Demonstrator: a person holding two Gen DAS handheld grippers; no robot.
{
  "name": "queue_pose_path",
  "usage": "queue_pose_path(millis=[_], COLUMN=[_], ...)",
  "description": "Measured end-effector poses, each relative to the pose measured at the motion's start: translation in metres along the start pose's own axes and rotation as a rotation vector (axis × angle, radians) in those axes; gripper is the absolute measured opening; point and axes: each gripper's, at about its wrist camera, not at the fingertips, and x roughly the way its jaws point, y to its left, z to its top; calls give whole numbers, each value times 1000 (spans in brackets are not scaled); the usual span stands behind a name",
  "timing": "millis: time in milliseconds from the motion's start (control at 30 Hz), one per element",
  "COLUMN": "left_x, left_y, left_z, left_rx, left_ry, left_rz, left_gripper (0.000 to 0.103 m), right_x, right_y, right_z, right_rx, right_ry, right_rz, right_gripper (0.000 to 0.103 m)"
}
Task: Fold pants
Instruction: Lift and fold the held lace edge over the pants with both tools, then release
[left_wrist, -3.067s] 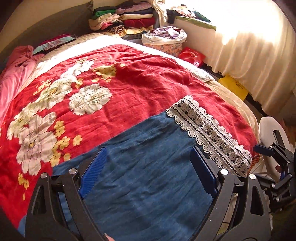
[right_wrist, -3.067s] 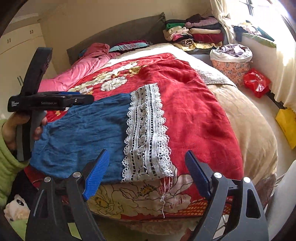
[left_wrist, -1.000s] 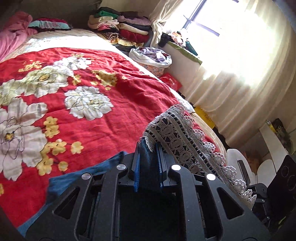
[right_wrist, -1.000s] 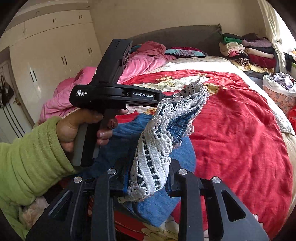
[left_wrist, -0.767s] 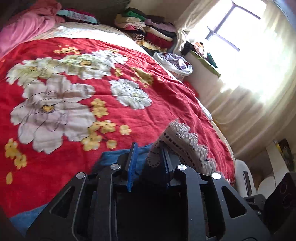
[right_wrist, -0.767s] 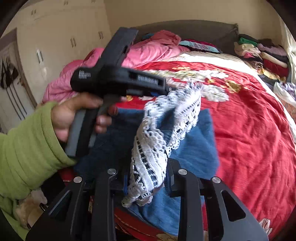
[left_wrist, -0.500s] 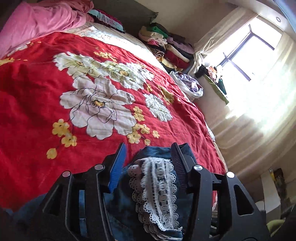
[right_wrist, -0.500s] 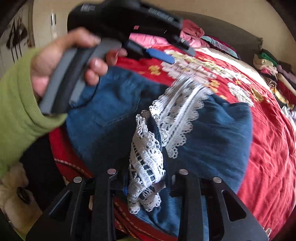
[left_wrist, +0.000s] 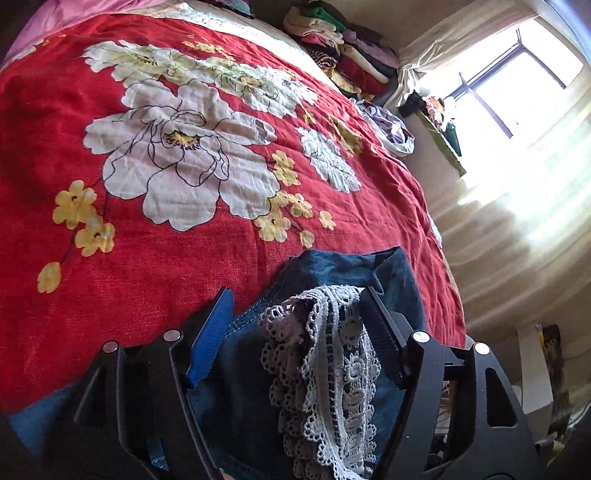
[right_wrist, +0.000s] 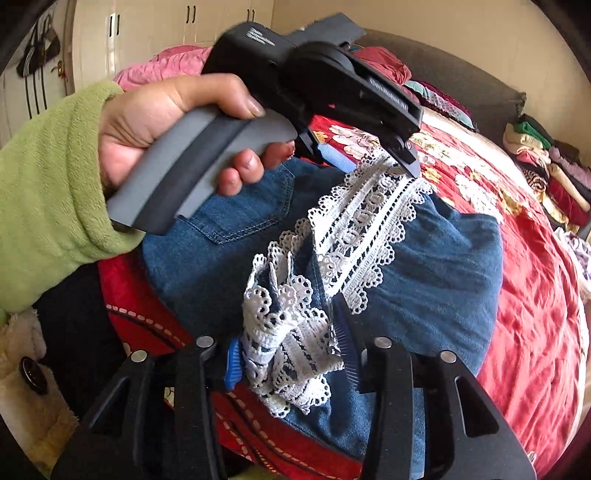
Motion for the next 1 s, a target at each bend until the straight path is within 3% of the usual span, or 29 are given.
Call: queue_pose_path(millis=[33, 67, 133, 233, 300, 367, 500, 633, 800, 1000], left_x=[2, 3, 1, -15, -35, -46, -27, -18, -47, -86], left_y=[-1, -3, -8, -14, -18, -21, -5, 6, 0, -5], left_z=[0, 0, 1, 0, -2, -5, -10, -12, -18, -53], left_rx=[4, 6, 18, 22, 32, 61, 62, 53, 59, 74], left_ry=[1, 1, -16, -58, -107, -139, -96, -94, -135, -150], left_rz=[3, -9, -5, -44, -63, -23, 72, 55, 42, 112], left_gripper=[33, 20, 10, 8, 8, 9, 13, 31, 46, 51], right_x=[-1, -1, -1, -5, -10, -9, 6, 1, -31, -55], right_y=[-1, -3, -9, -12, -10, -2, 6, 2, -23, -58], right_z=[-1, -2, -3, -4, -4, -5, -6, -1, 4, -10], right_rx=[12, 23, 43, 53, 28, -20, -58, -37, 76, 132], right_ry=[-2, -5, -7, -17, -43, -49, -3, -6, -79, -103], right_rz=[5, 8, 20, 44, 66, 59, 65, 111, 197, 50], right_gripper=[43, 43, 43, 42, 42, 42, 45, 51, 57, 59])
